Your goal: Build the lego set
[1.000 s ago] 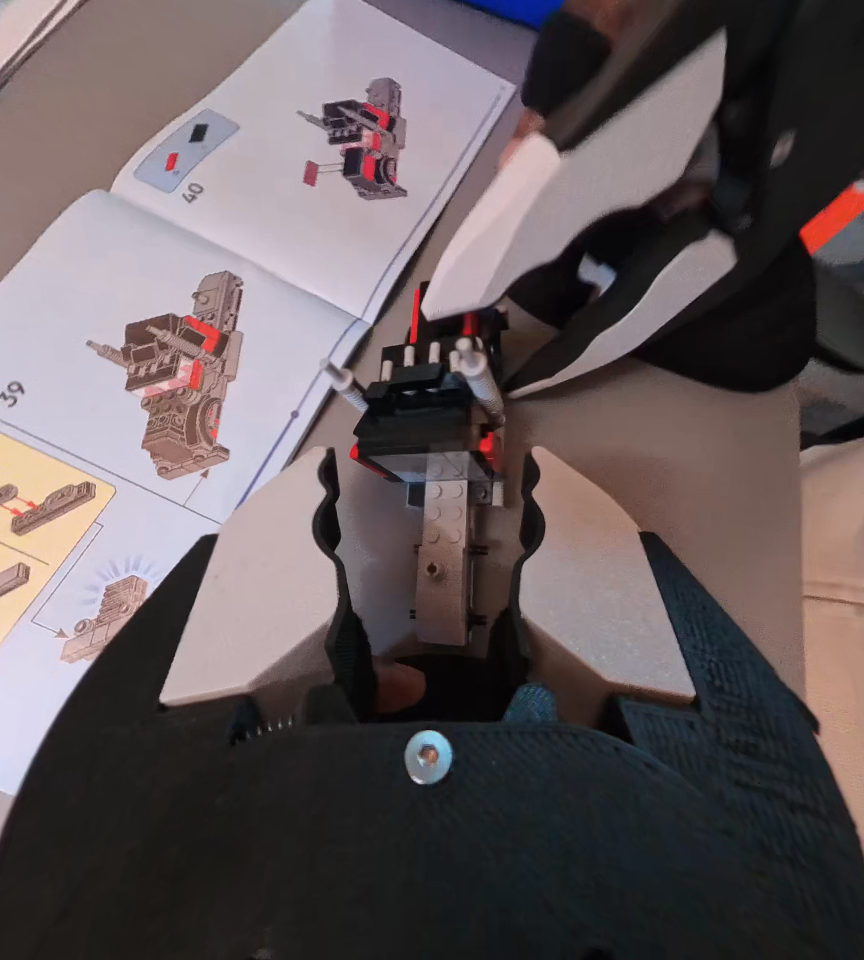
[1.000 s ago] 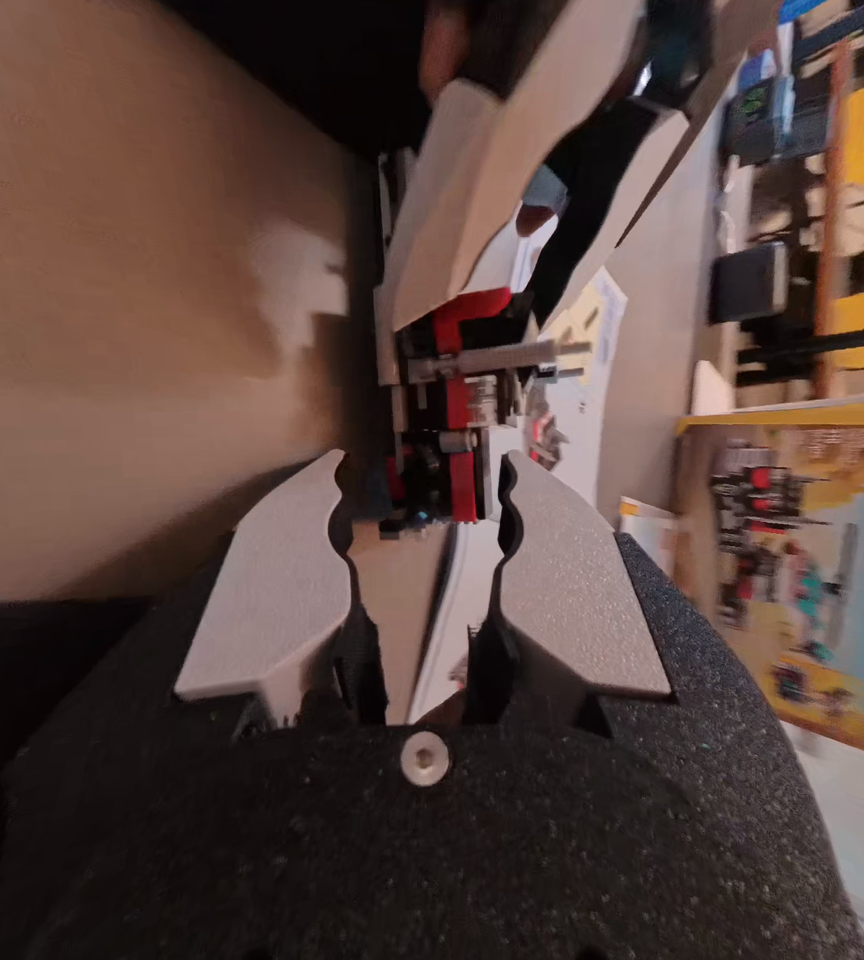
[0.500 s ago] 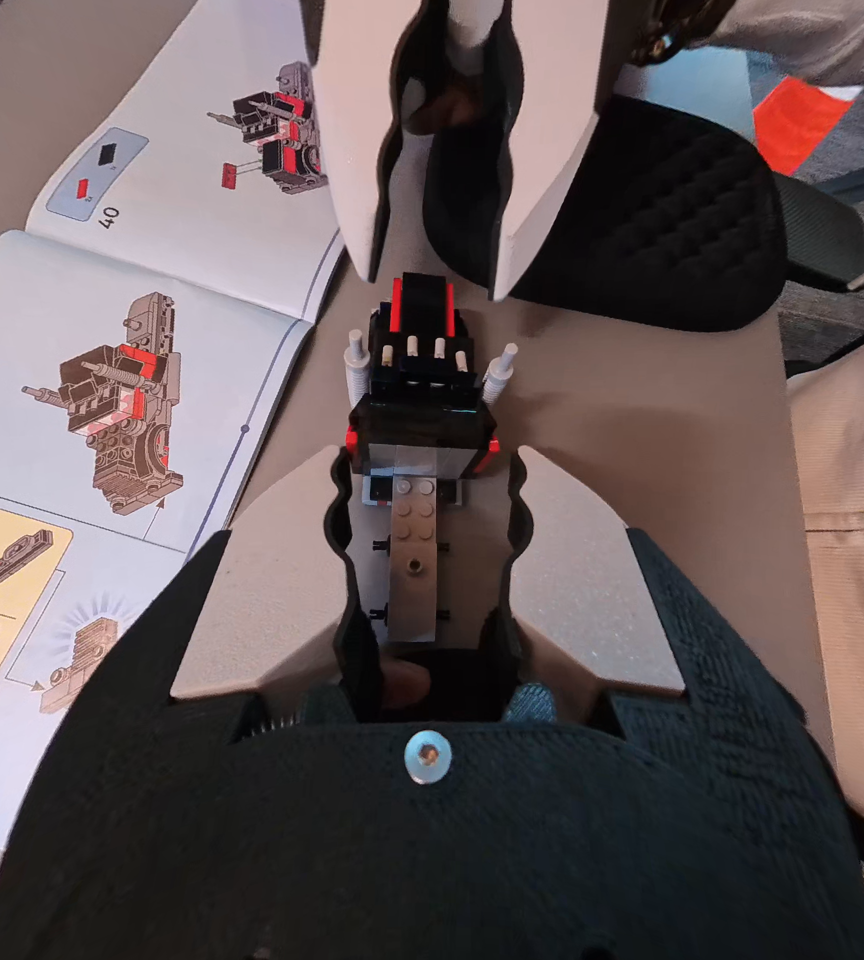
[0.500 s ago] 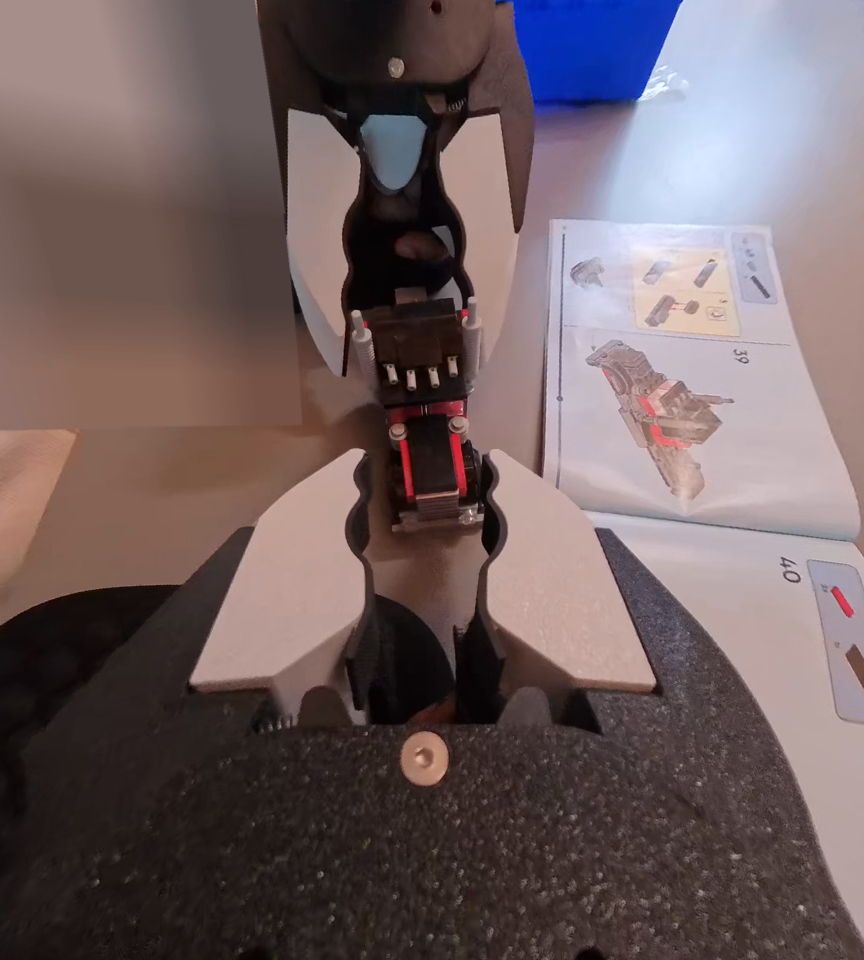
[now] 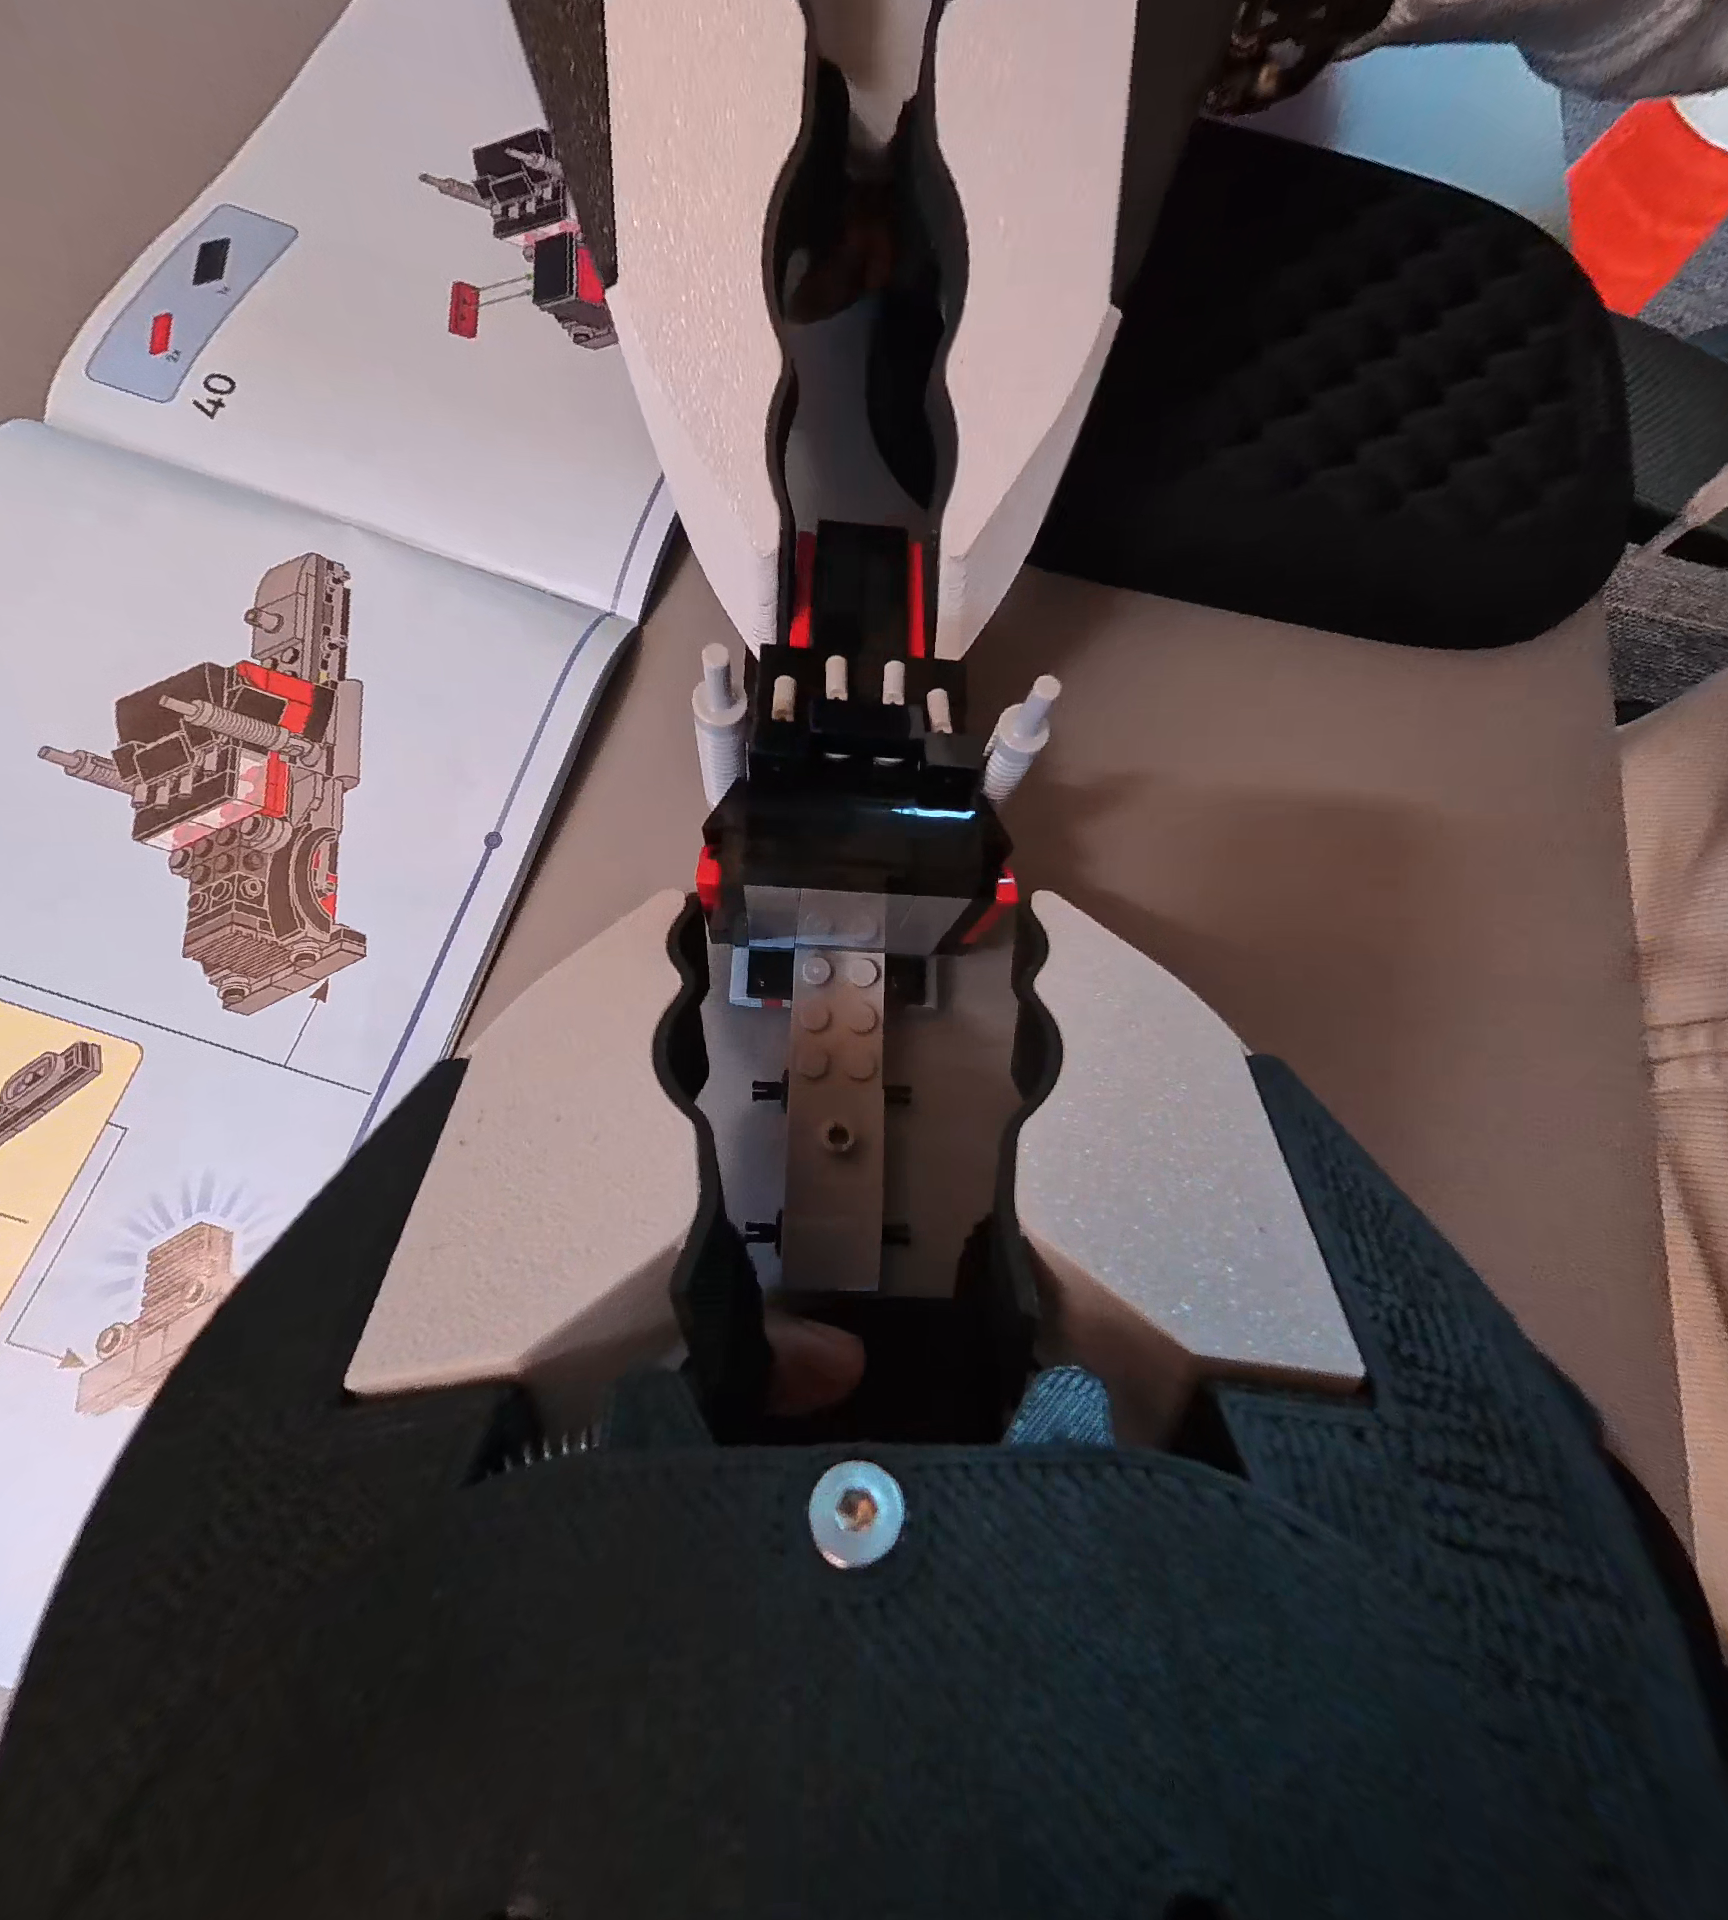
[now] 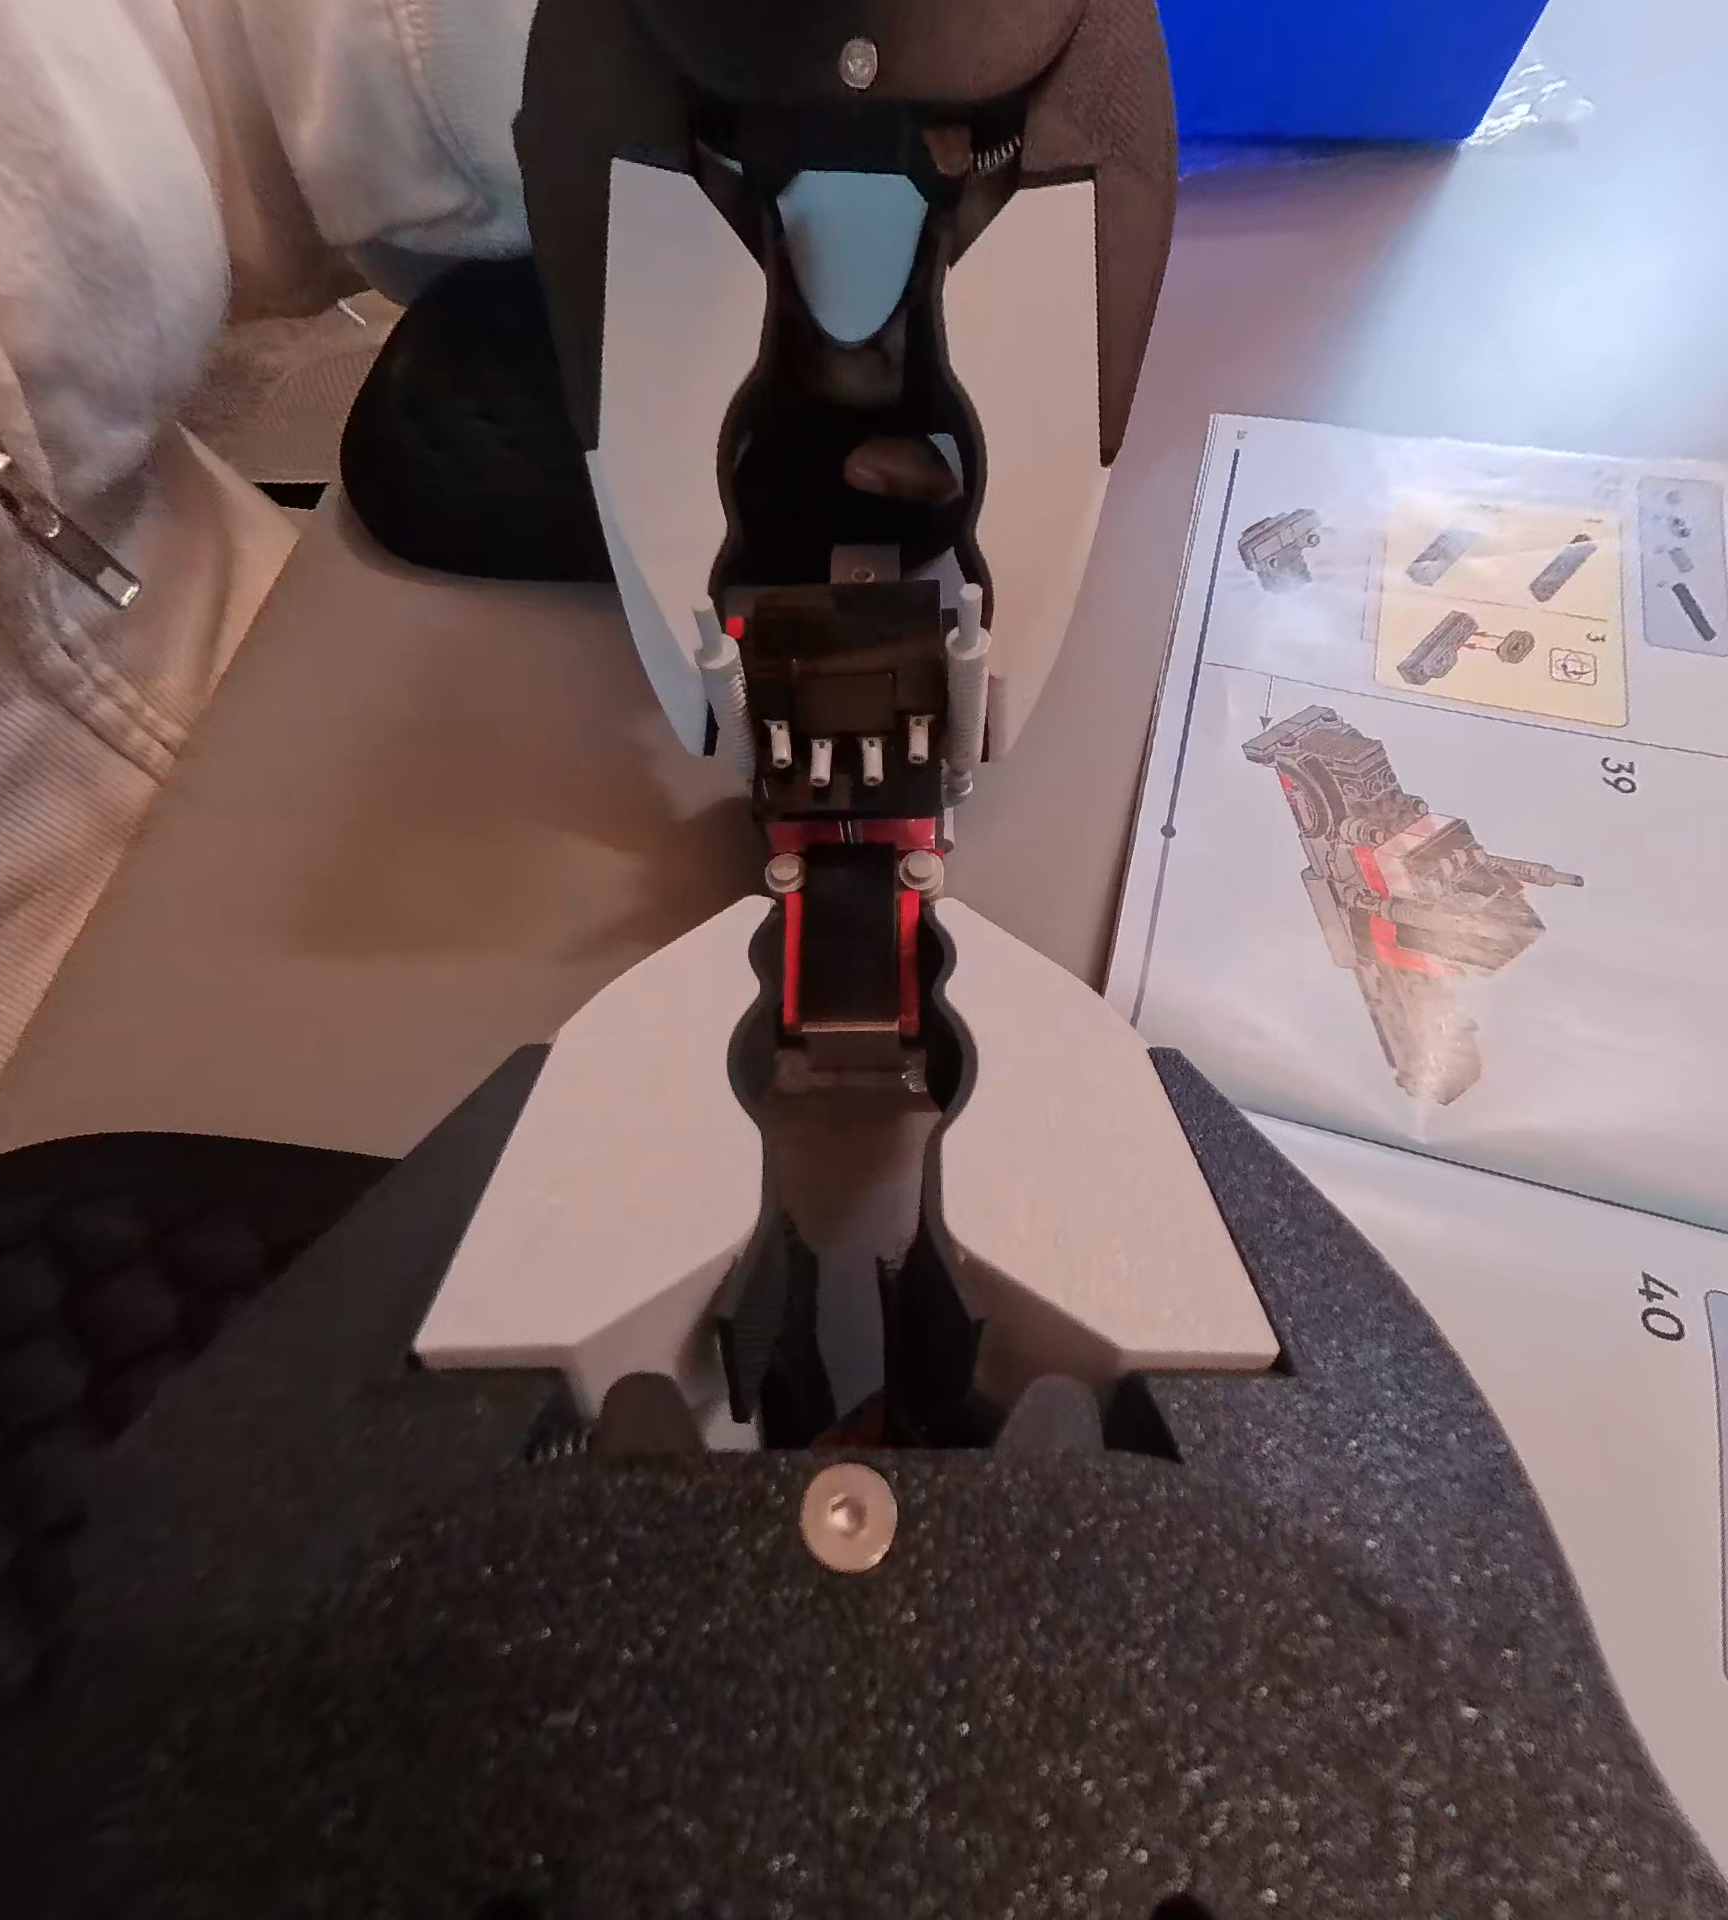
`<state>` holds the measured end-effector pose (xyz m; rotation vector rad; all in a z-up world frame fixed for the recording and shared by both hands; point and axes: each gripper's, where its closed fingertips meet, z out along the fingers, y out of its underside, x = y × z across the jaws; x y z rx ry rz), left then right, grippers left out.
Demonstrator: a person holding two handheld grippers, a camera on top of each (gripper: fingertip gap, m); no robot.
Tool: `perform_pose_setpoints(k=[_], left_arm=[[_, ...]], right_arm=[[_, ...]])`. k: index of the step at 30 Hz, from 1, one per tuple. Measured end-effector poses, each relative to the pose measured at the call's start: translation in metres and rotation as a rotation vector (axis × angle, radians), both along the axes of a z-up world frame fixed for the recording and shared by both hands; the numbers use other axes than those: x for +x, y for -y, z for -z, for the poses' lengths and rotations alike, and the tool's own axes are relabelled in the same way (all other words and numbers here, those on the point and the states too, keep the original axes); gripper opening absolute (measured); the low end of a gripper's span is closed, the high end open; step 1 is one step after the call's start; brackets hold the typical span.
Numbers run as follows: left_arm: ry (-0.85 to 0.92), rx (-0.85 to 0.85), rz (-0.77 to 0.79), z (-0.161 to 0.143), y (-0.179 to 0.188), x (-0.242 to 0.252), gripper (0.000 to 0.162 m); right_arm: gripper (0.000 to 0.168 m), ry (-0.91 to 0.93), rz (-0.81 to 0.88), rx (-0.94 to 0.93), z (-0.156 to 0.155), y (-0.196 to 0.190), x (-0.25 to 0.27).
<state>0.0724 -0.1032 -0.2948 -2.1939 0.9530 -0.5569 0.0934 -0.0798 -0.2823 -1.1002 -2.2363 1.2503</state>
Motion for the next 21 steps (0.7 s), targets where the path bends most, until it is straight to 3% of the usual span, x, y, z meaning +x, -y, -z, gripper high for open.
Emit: perform_pose_setpoints(k=[21], left_arm=[[0.015, -0.029, -0.008, 0.002, -0.0006, 0.0, 0.054]], right_arm=[[0.024, -0.066, 0.012, 0.079, 0.0003, -0.0008, 0.0017]])
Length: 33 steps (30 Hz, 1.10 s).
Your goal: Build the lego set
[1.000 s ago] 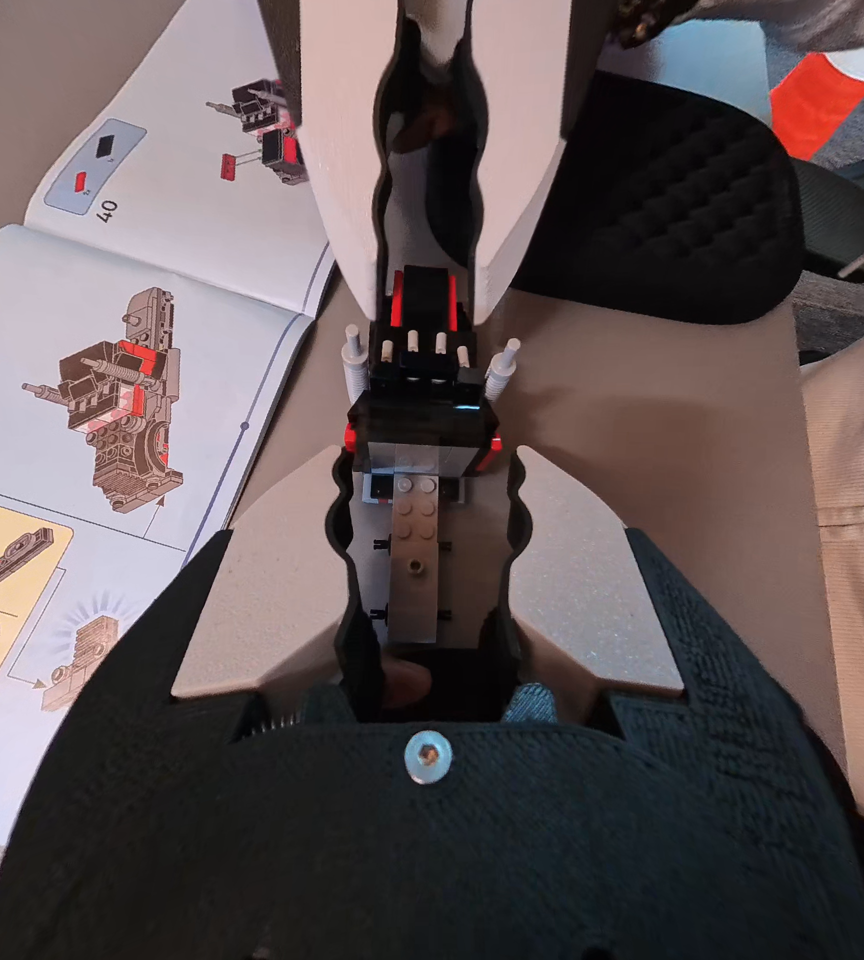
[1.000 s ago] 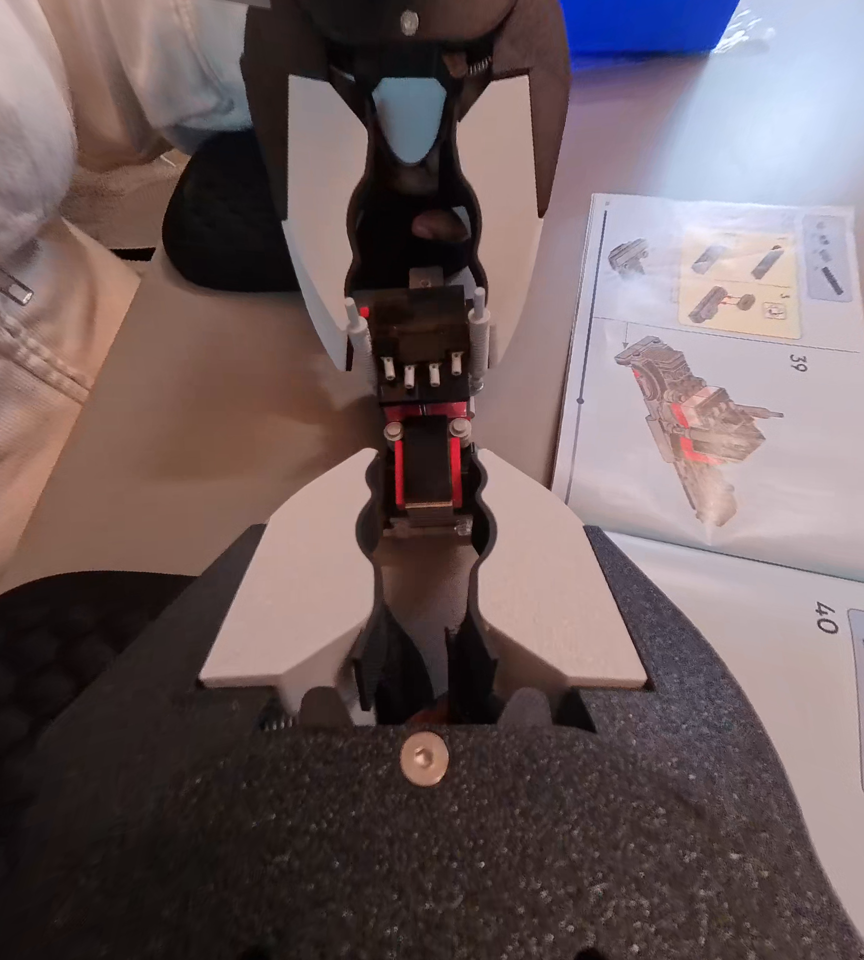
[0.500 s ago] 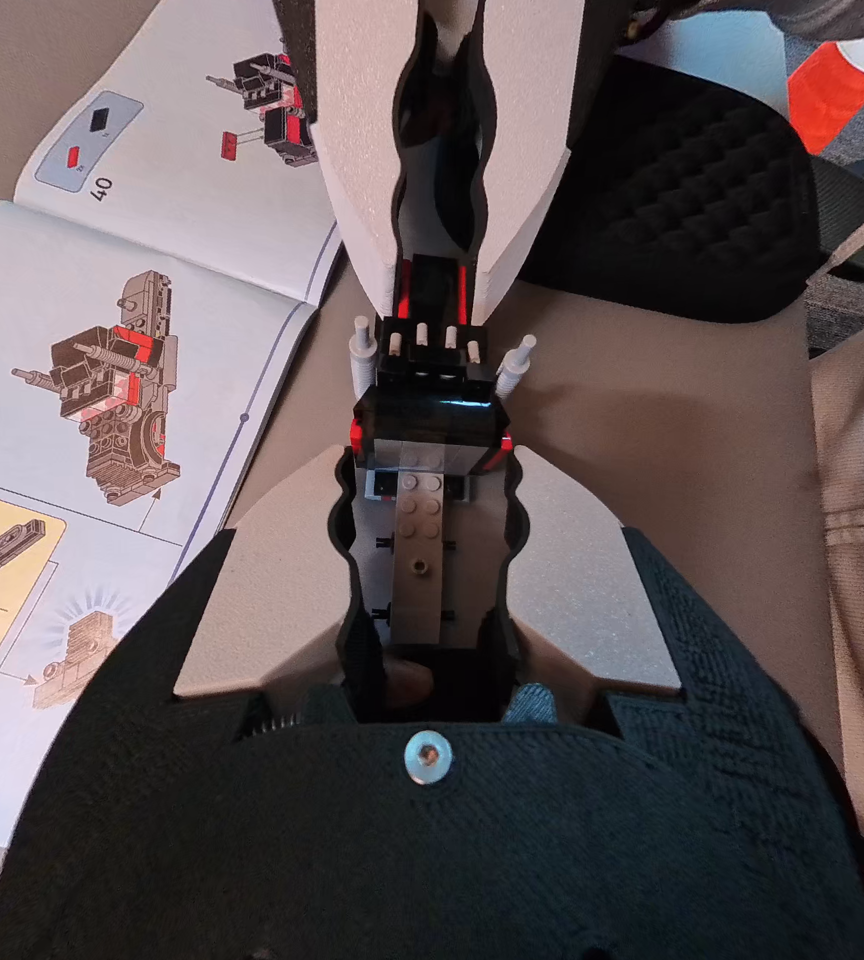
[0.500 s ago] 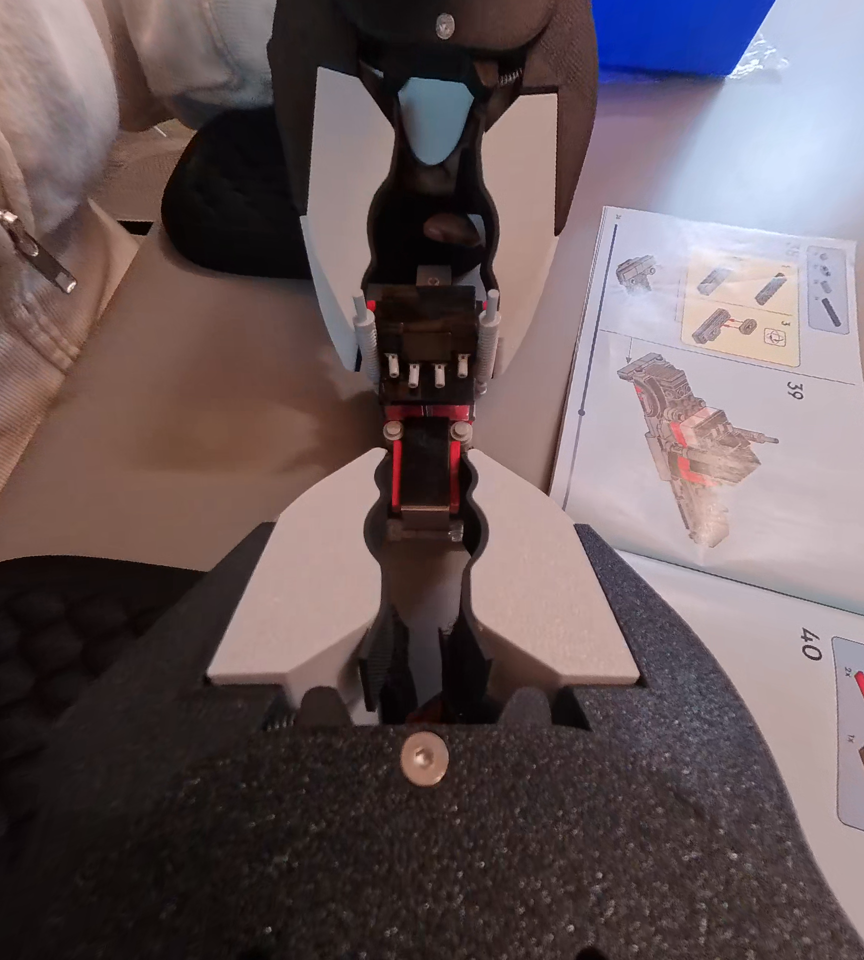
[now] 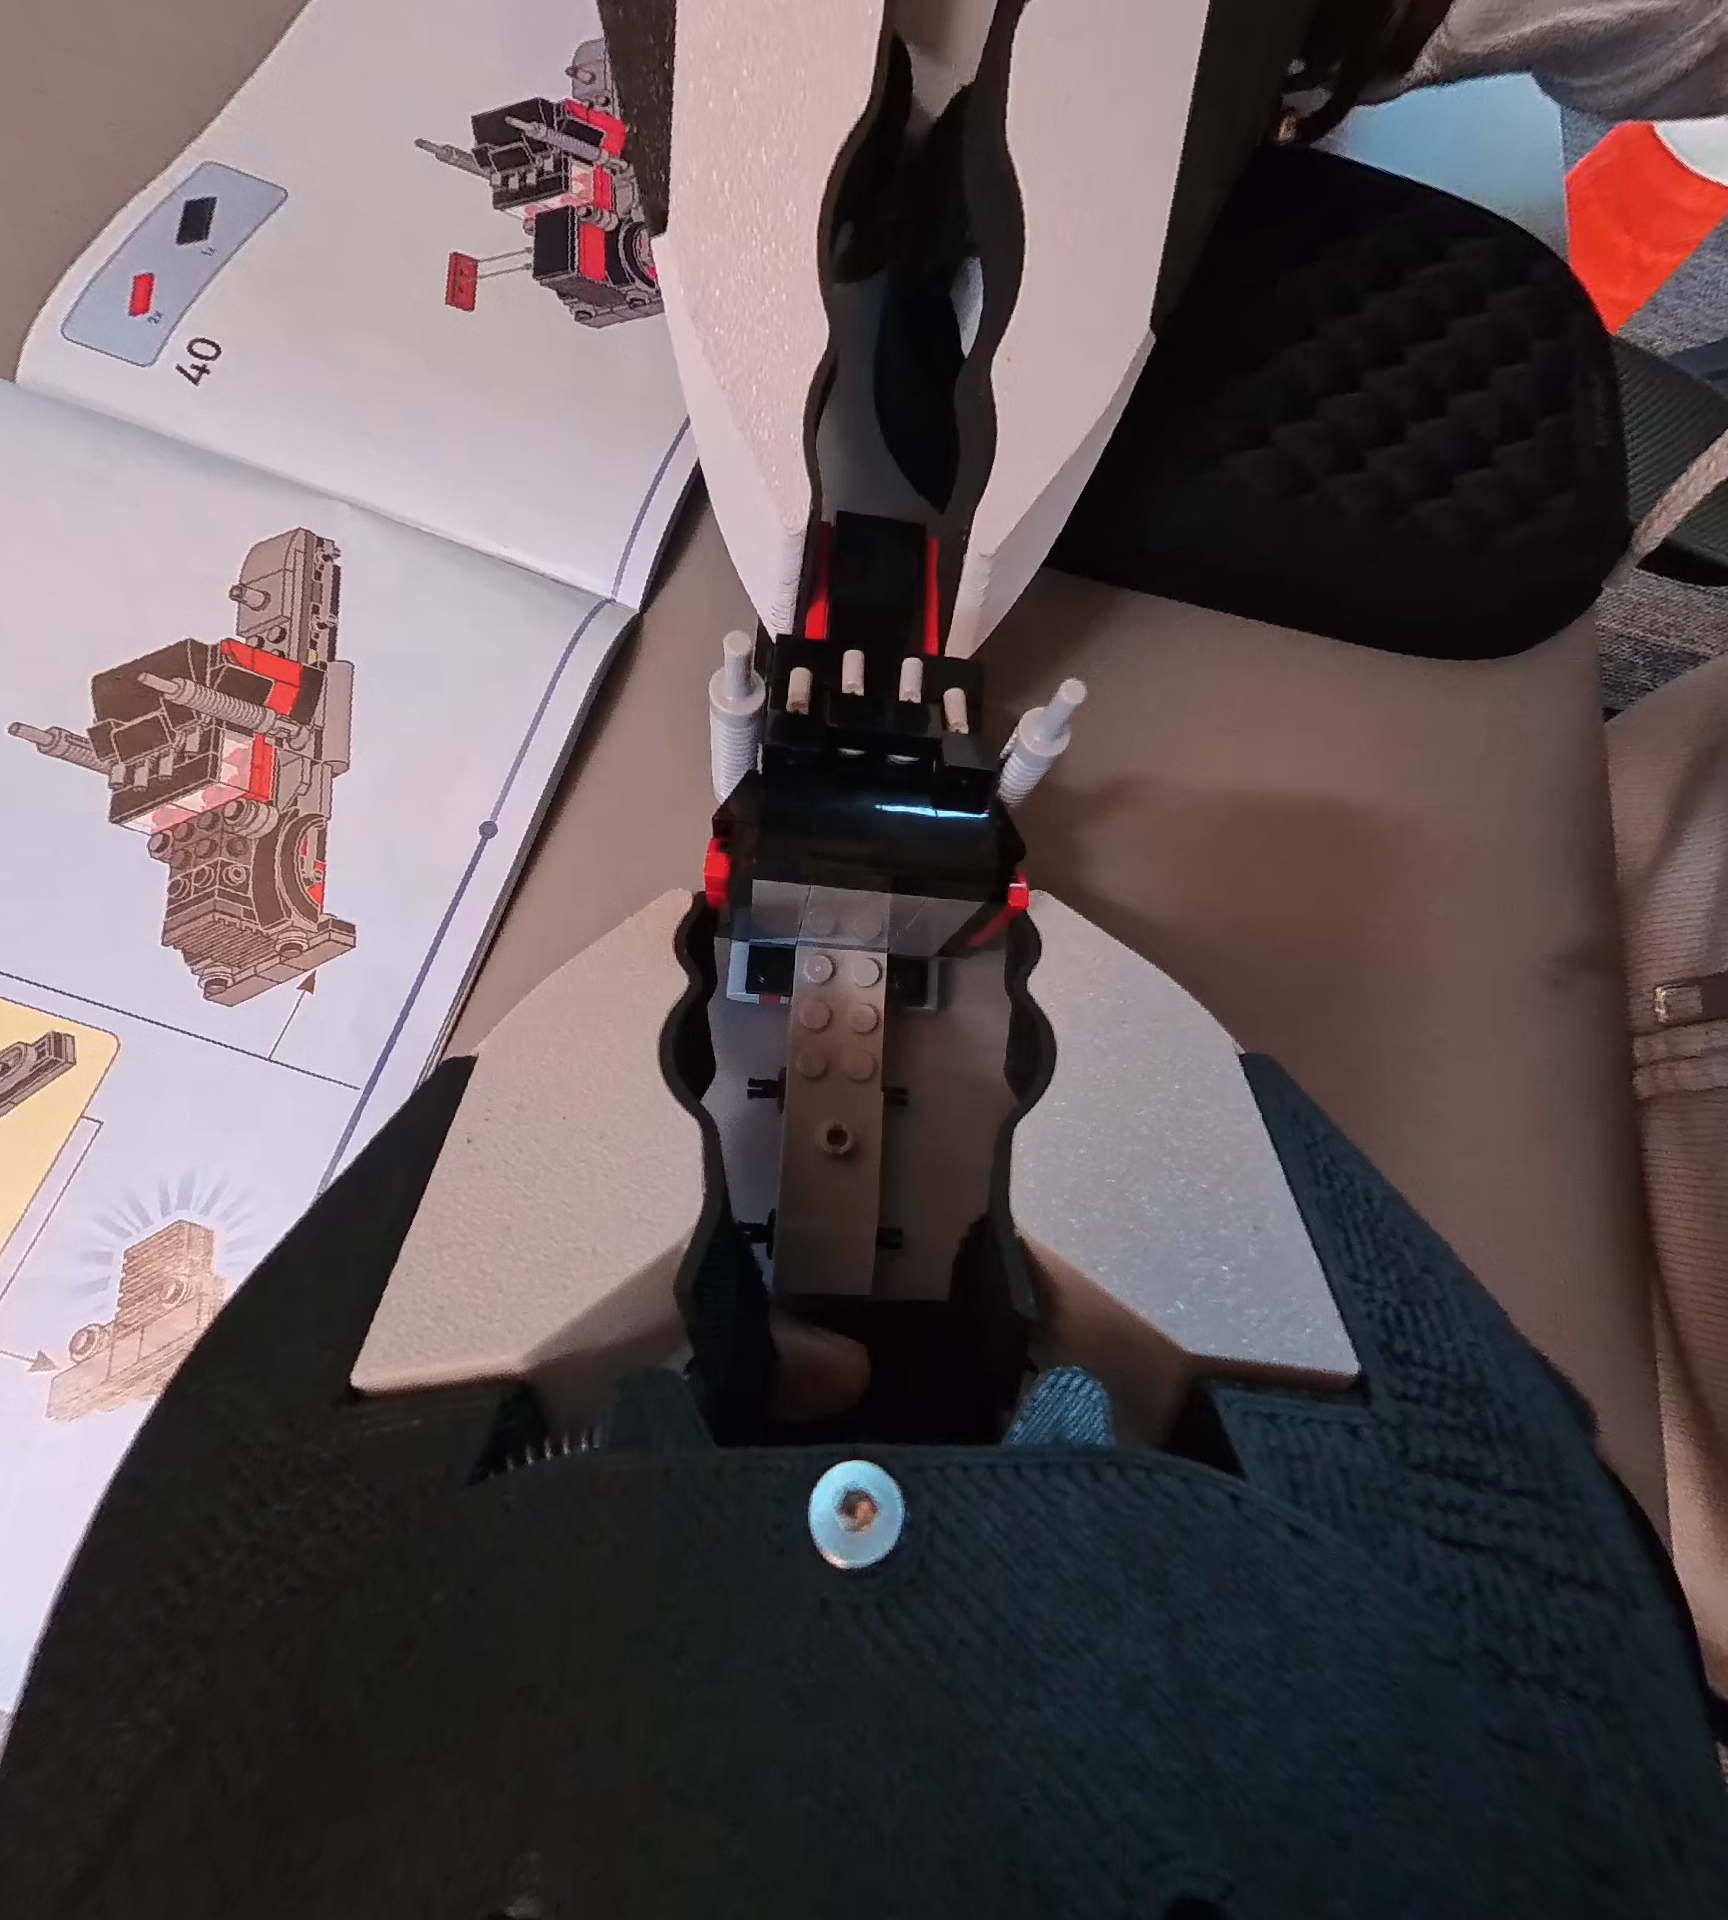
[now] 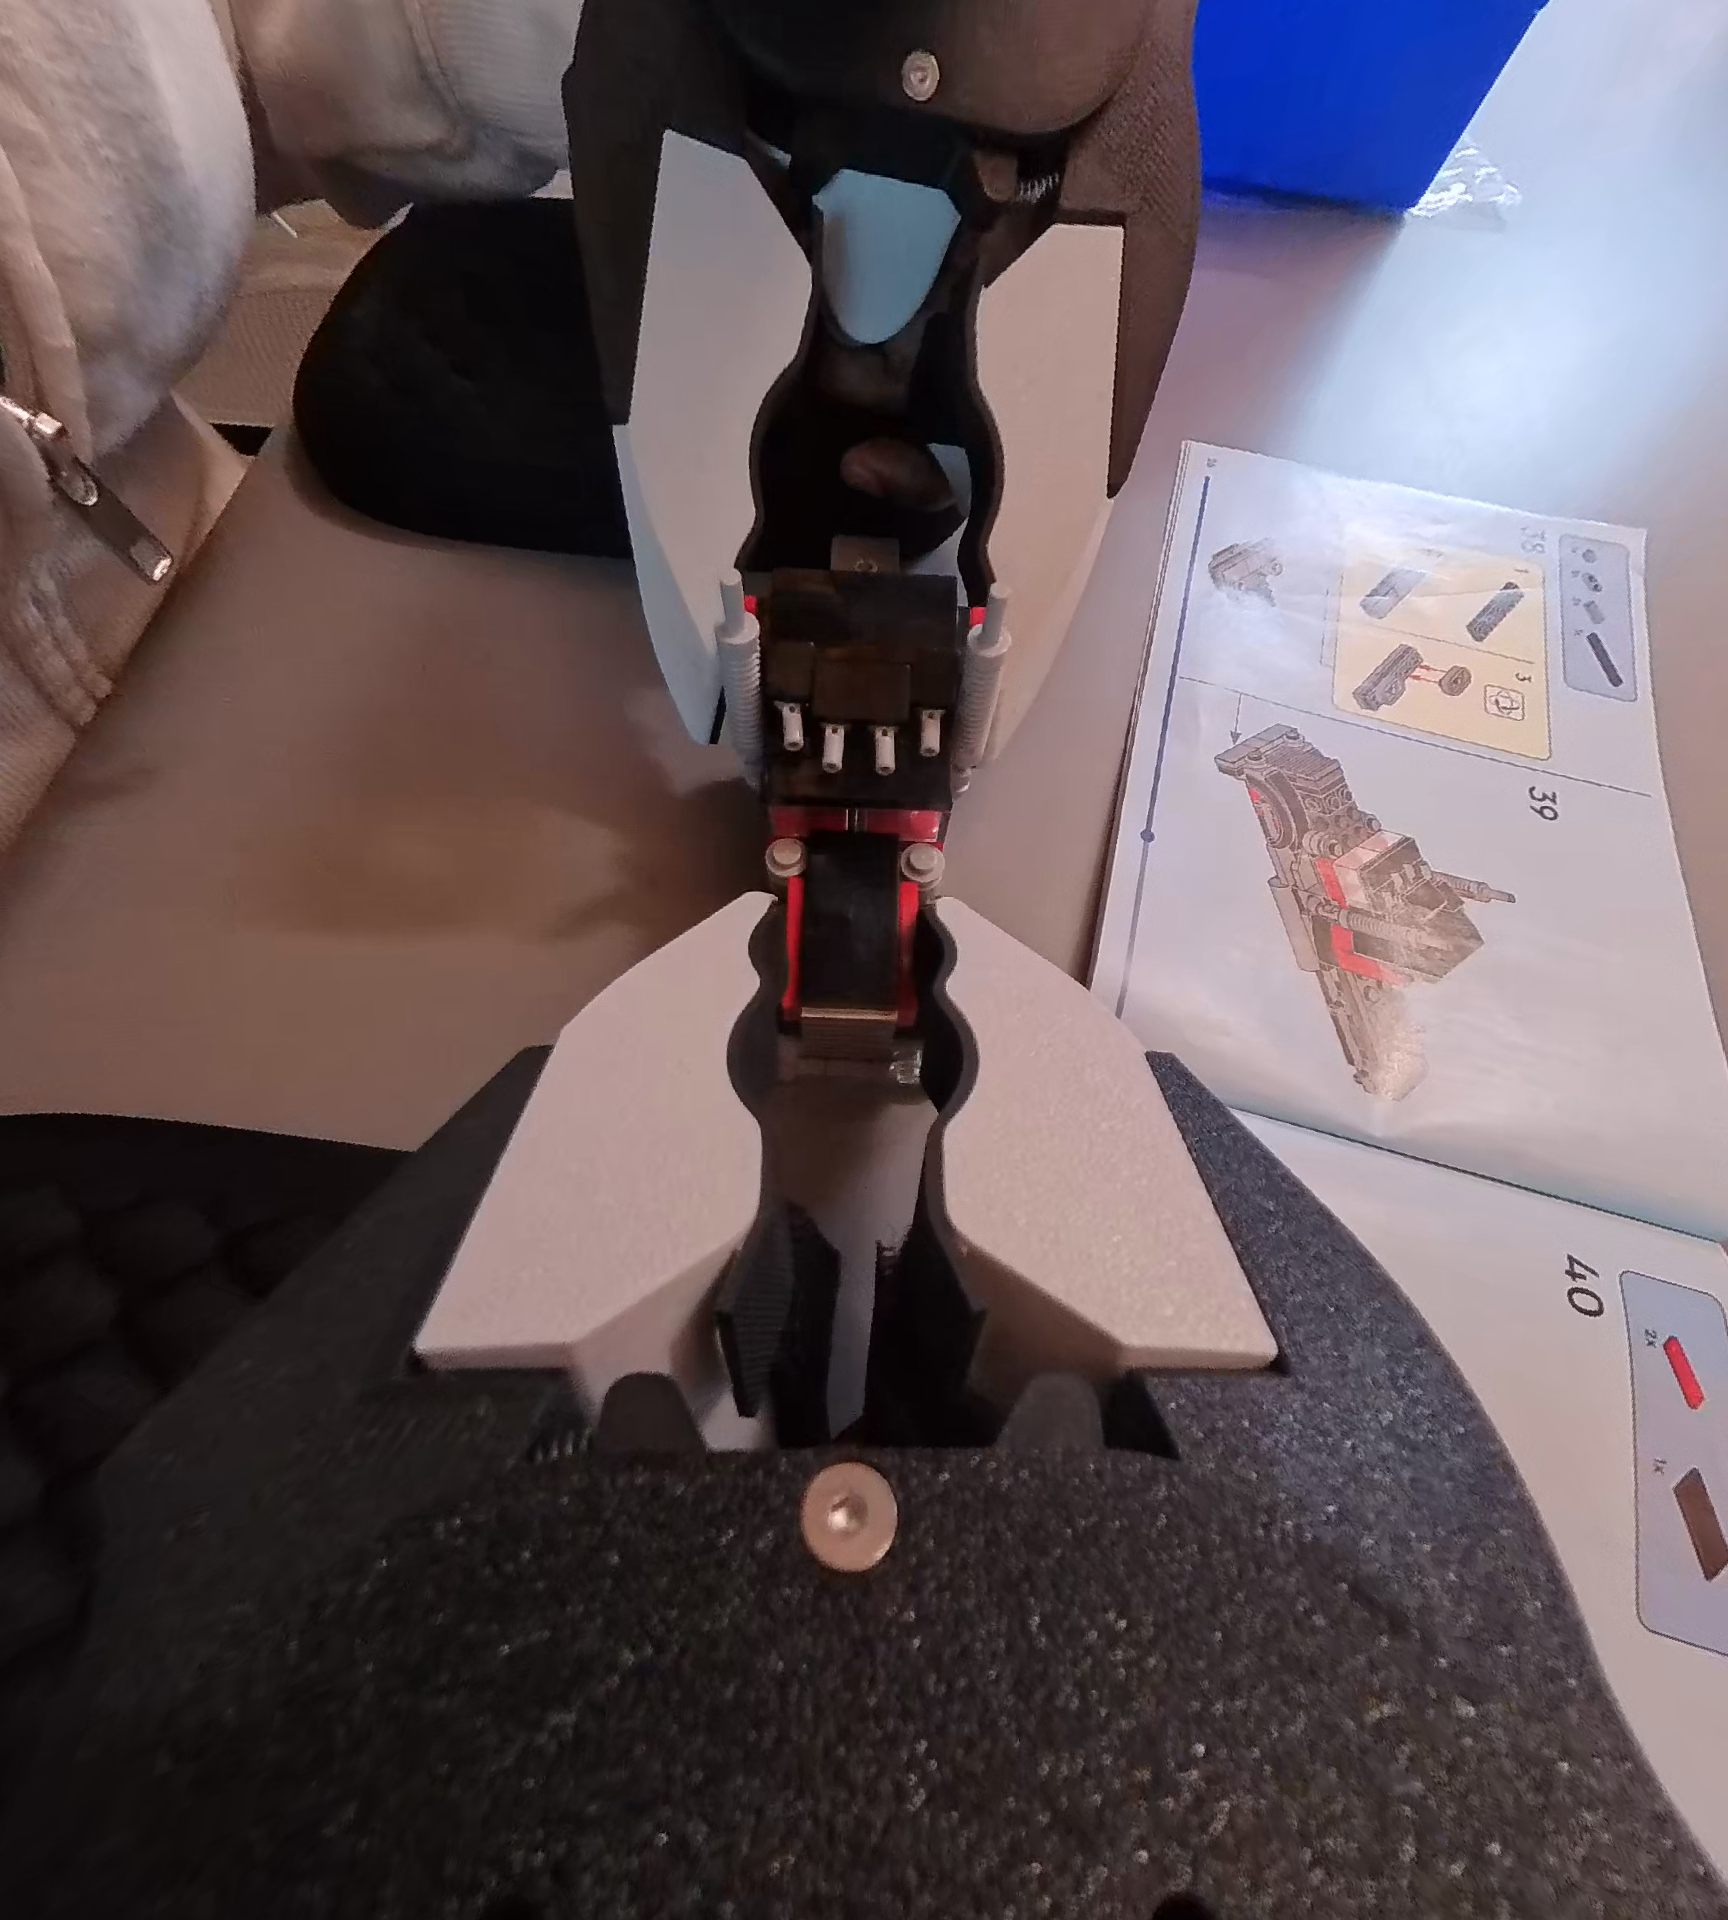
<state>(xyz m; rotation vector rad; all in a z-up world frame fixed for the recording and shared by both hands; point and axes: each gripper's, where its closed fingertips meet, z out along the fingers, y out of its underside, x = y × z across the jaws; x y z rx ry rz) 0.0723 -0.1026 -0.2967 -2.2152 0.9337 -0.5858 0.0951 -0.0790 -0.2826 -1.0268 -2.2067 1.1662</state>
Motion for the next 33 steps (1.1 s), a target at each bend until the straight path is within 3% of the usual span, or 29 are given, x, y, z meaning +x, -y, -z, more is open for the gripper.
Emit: perform_pose_setpoints(k=[9, 12, 15, 17, 33], left_arm=[[-0.01, -0.019, 0.008, 0.003, 0.002, 0.0, 0.051], [-0.027, -0.044, 0.015, 0.007, 0.003, 0.0, 0.051], [-0.013, -0.044, 0.013, 0.005, 0.002, 0.0, 0.051], [0.0, -0.043, 0.011, 0.004, 0.002, 0.0, 0.051], [-0.008, -0.058, 0.016, 0.007, 0.003, 0.001, 0.051]], right_arm=[[0.024, 0.033, -0.002, -0.065, 0.0, -0.003, 0.002], [0.037, 0.04, 0.009, -0.075, -0.001, -0.01, 0.008], [0.035, 0.039, -0.004, -0.067, 0.002, -0.011, 0.011], [0.024, 0.014, -0.021, -0.081, 0.0, -0.01, 0.012], [0.024, -0.021, -0.017, -0.031, 0.0, -0.008, 0.011]])
